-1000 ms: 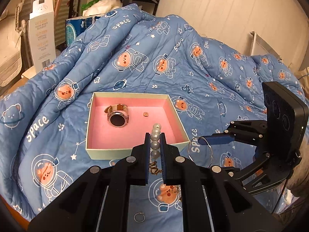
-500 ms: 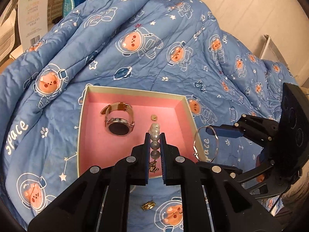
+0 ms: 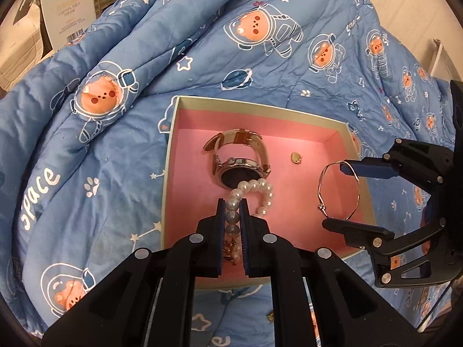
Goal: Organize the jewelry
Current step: 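Open both grippers to drop bracelet and bangle in the box, then withdraw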
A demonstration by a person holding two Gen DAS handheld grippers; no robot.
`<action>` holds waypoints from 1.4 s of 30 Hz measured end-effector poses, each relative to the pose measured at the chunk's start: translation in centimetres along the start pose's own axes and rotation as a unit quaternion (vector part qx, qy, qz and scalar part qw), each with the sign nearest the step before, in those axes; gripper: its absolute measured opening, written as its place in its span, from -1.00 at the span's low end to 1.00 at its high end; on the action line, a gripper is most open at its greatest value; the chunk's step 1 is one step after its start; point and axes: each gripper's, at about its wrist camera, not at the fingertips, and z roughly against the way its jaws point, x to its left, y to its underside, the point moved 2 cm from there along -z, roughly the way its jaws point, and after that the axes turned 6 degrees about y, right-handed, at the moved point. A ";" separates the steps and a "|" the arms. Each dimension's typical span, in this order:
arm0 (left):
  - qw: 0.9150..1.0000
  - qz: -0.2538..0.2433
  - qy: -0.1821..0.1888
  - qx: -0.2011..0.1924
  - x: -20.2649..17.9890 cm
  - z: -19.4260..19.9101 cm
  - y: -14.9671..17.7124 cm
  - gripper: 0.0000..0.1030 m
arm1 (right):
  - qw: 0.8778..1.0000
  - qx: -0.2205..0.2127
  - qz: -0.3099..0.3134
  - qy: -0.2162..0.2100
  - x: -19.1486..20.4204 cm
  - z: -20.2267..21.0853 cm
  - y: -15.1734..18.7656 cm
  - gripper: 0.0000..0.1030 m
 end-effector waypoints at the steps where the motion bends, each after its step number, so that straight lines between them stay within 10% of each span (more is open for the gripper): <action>1: 1.000 -0.007 -0.008 0.004 -0.1 -0.3 -0.1 -0.81 | 1.000 0.005 0.004 -0.001 0.1 -0.3 -0.2 0.03; 18: 0.997 -0.059 -0.050 0.011 -1.0 -1.3 0.0 -0.77 | 0.997 0.070 0.025 -0.022 0.9 -4.3 -0.9 0.03; 22: 0.997 -0.057 -0.041 -0.015 -1.1 0.0 -0.1 0.06 | 0.996 0.079 0.022 -0.030 0.8 -4.6 -1.0 0.04; 34: 0.992 -0.015 -0.017 -0.121 -1.4 6.0 1.5 0.53 | 0.997 0.071 0.020 -0.037 1.0 -4.5 -0.8 0.25; 42: 0.986 0.012 -0.034 -0.163 -0.3 8.2 5.7 0.69 | 0.998 -0.047 -0.036 -0.011 -0.3 1.2 0.5 0.30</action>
